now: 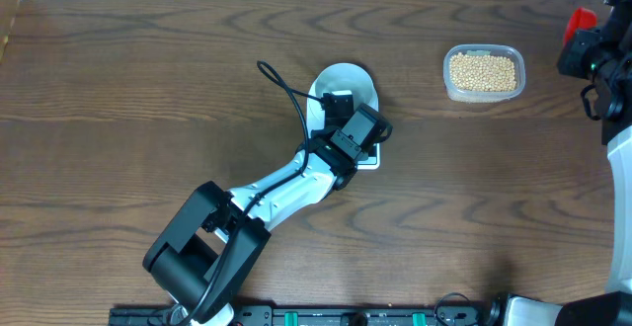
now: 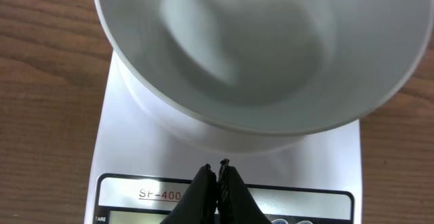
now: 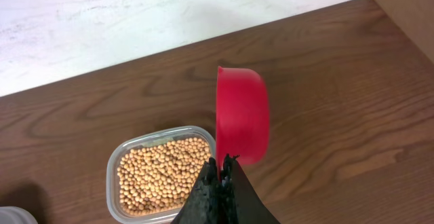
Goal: Scoop item into bowl and weigh 50g on scale
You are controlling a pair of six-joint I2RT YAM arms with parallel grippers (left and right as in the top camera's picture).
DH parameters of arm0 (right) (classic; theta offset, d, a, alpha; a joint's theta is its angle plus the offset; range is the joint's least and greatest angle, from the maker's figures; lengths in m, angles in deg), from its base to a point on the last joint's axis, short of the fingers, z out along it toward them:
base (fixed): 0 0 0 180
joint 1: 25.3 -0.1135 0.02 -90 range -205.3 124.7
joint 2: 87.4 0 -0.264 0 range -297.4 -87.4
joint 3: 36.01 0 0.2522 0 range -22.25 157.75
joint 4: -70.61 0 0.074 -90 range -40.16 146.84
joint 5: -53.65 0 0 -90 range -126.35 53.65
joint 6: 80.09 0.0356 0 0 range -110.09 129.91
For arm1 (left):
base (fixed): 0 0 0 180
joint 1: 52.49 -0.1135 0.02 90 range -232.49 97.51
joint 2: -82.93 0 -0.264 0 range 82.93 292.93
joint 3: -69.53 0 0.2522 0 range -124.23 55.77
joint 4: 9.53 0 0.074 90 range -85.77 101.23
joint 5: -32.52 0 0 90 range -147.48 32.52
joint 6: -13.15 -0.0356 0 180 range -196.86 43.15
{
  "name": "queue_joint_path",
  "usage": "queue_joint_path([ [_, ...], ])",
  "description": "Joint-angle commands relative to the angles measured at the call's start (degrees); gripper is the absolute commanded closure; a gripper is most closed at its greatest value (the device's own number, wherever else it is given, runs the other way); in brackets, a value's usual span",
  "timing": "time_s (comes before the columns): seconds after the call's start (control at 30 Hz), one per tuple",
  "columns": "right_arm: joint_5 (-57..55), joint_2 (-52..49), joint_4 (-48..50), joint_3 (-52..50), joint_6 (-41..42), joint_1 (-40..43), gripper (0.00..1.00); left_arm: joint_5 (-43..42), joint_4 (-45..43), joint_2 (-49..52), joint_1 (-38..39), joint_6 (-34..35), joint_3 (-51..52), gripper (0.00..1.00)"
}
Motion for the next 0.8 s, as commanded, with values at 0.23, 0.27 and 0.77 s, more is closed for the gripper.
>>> queue_joint_path([
  [0.23, 0.37, 0.02, -0.63, 1.03, -0.70, 0.20, 0.99, 1.68, 0.52, 1.16, 3.41, 1.09, 0.33, 0.92],
  [0.27, 0.37, 0.02, -0.63, 1.01, -0.70, 0.20, 0.99, 1.68, 0.63, 1.16, 3.76, 1.11, 0.33, 0.93],
  [0.77, 0.37, 0.02, -0.94, 1.01, -0.72, 0.20, 0.99, 1.68, 3.72, 2.08, 4.15, 7.58, 0.35, 0.93],
])
